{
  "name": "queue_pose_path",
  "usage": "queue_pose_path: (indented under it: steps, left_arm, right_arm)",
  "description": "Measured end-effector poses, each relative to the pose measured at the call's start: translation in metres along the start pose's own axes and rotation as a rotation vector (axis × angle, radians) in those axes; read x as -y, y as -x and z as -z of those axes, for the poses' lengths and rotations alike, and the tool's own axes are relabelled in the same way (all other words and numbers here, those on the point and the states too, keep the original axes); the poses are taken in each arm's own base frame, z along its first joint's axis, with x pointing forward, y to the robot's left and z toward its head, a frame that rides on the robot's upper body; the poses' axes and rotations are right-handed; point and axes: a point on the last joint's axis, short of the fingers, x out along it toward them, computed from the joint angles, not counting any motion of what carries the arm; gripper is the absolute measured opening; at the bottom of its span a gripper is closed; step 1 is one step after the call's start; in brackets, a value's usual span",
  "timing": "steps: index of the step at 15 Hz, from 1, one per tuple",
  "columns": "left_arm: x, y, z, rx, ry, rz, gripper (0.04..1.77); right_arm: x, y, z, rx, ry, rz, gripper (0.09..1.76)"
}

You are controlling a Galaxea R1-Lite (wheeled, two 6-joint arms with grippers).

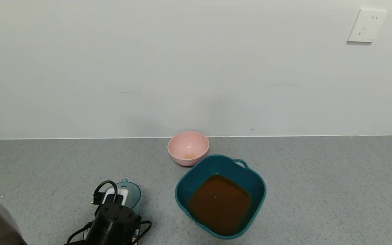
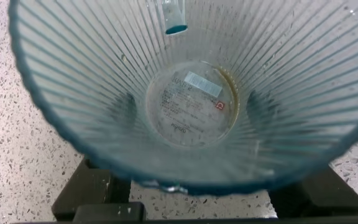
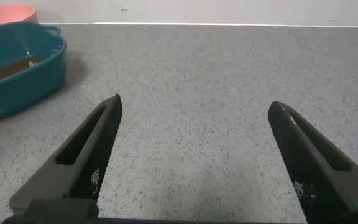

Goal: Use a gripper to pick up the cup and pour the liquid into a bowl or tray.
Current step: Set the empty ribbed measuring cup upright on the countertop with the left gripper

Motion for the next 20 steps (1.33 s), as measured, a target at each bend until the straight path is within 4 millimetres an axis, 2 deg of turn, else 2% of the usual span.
queue_pose_path:
  steps: [11,20]
  left_arm:
    - [-0.0056,0.0055,-0.0066,0.027,0.029,0.004,1.18]
    - [-0.0057,0.0053,-0.0038,0.015,0.020,0.007,1.18]
  right_arm:
    - [0.0000,0.0000,0.0000,0.000,0.000,0.000,1.71]
    - [0.0000,0.0000,0.0000,0.000,0.000,0.000,1.71]
